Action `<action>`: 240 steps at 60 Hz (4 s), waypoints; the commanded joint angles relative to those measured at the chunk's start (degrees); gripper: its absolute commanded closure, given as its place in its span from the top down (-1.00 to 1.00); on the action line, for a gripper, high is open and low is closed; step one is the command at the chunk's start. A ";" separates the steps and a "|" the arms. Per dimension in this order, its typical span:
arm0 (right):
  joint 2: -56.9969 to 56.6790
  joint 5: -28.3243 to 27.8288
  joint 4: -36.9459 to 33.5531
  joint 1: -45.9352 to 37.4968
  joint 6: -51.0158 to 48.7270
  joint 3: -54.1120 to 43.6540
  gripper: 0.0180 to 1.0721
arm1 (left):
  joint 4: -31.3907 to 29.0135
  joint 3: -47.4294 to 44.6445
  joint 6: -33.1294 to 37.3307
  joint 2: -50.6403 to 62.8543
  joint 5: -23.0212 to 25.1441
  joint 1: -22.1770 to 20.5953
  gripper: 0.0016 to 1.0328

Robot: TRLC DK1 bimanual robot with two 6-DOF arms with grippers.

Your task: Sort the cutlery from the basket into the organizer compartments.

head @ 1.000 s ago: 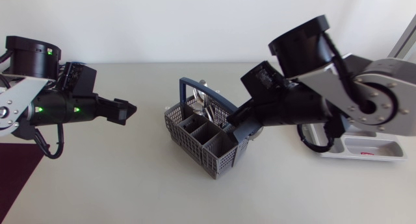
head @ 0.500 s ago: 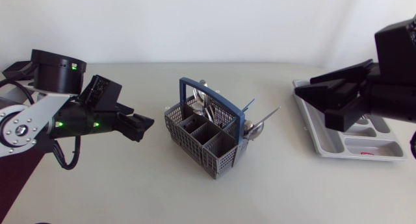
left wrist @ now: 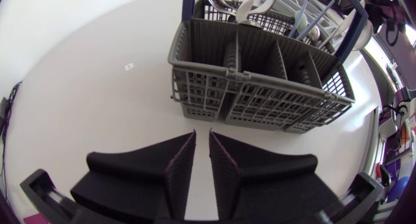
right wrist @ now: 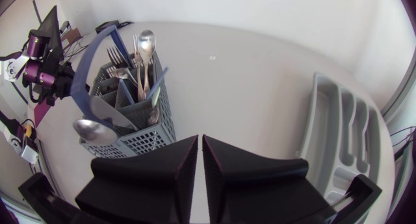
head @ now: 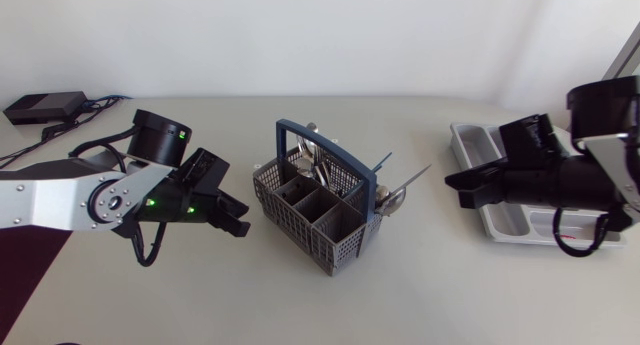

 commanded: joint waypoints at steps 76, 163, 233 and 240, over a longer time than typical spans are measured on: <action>15.23 -9.48 -1.35 23.14 9.99 2.00 -0.84 | 7.55 23.76 -5.86 25.69 4.15 1.51 -0.93; 57.06 -9.74 0.14 10.57 18.25 47.27 -0.83 | 3.69 -20.10 15.41 -20.36 4.59 -18.00 -0.93; 48.01 -15.10 -4.34 12.42 17.46 35.23 -0.83 | 28.21 -17.63 15.85 -0.76 -1.30 1.51 -0.93; 43.35 -15.80 -4.25 12.42 16.67 29.95 -0.83 | 28.30 -16.76 15.58 -0.59 -0.06 4.14 -0.93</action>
